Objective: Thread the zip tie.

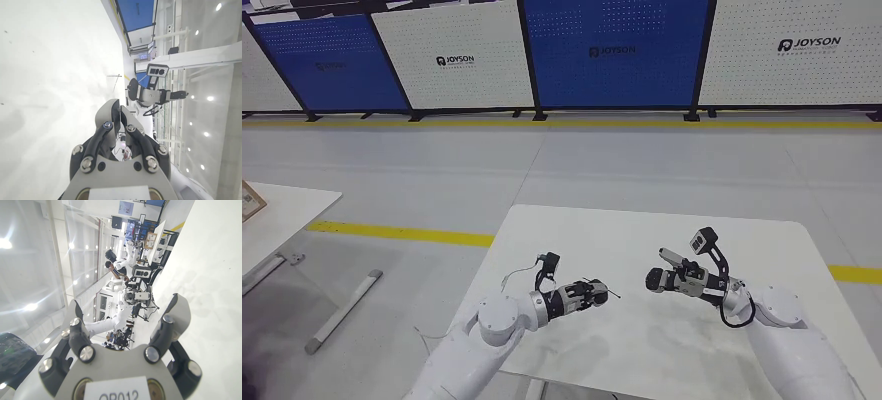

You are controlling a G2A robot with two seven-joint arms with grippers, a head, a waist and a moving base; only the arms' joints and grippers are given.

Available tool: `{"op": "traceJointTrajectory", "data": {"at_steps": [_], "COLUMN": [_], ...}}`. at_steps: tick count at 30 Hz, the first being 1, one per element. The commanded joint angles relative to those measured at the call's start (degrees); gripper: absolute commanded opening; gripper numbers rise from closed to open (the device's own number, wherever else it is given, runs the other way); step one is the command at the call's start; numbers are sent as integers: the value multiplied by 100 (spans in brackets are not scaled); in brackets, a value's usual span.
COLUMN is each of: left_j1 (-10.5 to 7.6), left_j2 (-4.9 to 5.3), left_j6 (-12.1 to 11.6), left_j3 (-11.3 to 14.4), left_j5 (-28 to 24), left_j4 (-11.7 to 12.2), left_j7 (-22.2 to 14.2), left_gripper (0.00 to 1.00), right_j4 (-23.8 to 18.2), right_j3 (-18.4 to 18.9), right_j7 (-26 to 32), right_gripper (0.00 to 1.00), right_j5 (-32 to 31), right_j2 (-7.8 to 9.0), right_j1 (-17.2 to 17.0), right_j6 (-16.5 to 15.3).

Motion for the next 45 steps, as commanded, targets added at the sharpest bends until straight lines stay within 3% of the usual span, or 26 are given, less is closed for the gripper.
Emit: {"op": "traceJointTrajectory", "data": {"at_steps": [1,8,10,14,19,21,36,40,42,45], "left_j1": [0,7,29,200,657,797,805,885,974,1040], "left_j2": [0,-3,-12,6,29,34,35,22,4,-17], "left_j6": [3,-9,-117,-689,-1700,-1891,-1891,-2250,-2250,-2250], "left_j3": [-2,8,24,-170,-605,-708,-719,-754,-974,-1115], "left_j5": [3,-4,-127,-688,-1606,-2144,-2194,-2621,-3115,-3335], "left_j4": [0,-9,-86,-340,-804,-896,-903,-1193,-1413,-1463], "left_j7": [21,57,95,-145,-160,-415,-438,-697,-1023,-1130], "left_gripper": [0,0,0,0,0,0,0,0,0,0], "right_j4": [0,0,0,0,0,0,0,0,0,0], "right_j3": [0,0,0,0,0,0,0,0,0,0], "right_j7": [0,0,0,0,0,0,0,0,0,0], "right_gripper": [100,100,100,100,100,100,100,100,100,100], "right_j5": [0,0,0,0,0,0,0,0,0,0], "right_j2": [0,0,0,0,0,0,0,0,0,0], "right_j1": [0,0,0,0,0,0,0,0,0,0], "right_j6": [0,0,0,0,0,0,0,0,0,0]}}
